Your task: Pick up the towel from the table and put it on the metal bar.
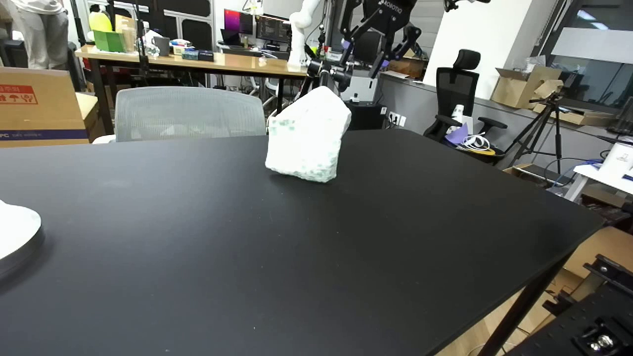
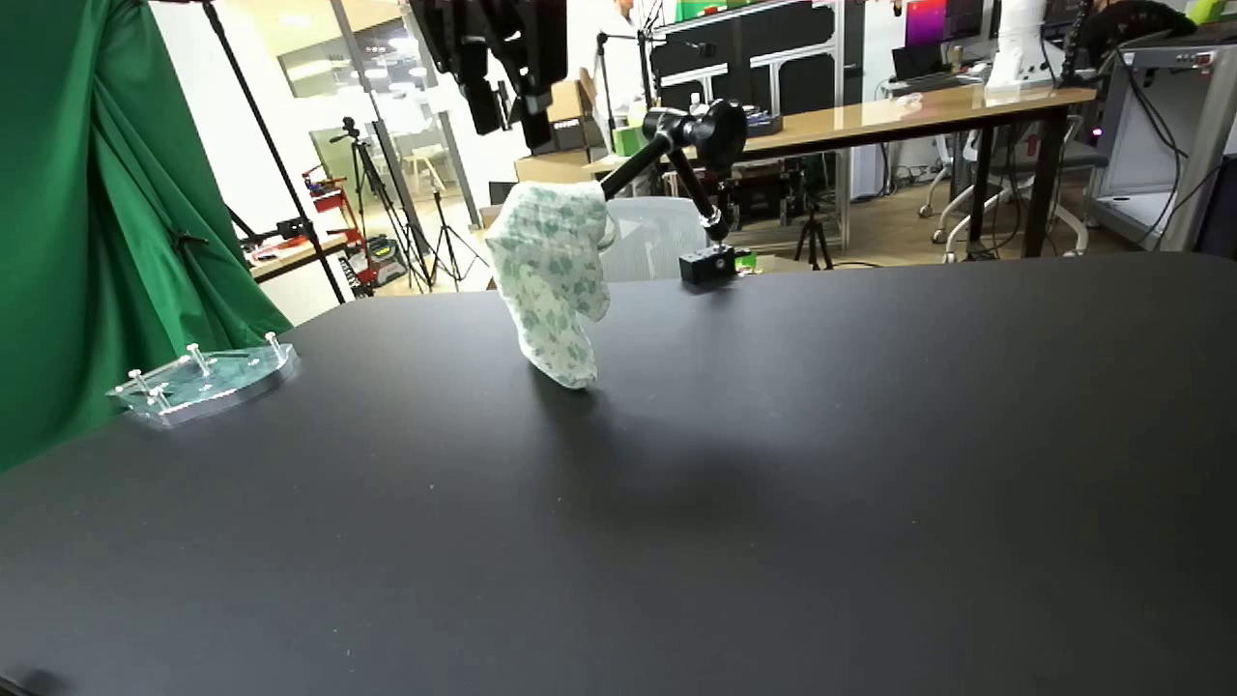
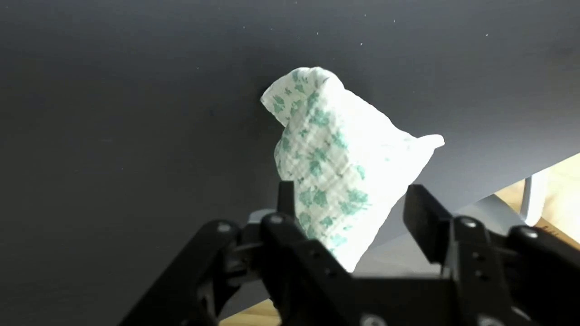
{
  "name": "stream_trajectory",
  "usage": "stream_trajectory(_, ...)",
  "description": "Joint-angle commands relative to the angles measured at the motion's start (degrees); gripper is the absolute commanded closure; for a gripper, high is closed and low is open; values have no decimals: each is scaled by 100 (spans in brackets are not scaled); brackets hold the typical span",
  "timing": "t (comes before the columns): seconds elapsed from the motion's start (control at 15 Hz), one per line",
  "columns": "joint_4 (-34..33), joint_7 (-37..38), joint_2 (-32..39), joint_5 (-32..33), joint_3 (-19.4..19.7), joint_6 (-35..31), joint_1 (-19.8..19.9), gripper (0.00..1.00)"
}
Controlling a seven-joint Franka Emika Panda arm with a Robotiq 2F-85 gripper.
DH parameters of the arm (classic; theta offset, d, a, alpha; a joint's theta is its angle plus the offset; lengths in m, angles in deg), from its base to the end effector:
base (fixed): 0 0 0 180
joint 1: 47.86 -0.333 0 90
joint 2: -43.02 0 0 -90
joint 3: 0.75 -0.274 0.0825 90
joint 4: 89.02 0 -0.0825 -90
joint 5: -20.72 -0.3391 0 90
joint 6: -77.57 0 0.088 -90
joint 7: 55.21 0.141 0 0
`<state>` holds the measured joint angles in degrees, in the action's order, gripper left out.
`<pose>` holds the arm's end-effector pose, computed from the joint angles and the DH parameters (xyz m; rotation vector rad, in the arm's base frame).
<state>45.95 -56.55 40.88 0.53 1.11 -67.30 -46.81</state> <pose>0.4924 -0.0218 0.3207 -2.8684 0.4269 -0.3152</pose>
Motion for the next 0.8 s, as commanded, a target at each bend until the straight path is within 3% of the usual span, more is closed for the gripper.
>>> stream_trajectory(0.0, 130, -128, -270, 236, -27, 391, -22, 5)
stream_trajectory(0.13, 215, -125, -370, 805, -57, 712, -24, 0)
stream_trajectory(0.4, 454, 72, -619, 1873, -177, 892, -41, 0)
stream_trajectory(0.73, 669, 109, -873, 2547, -282, 977, -44, 0)
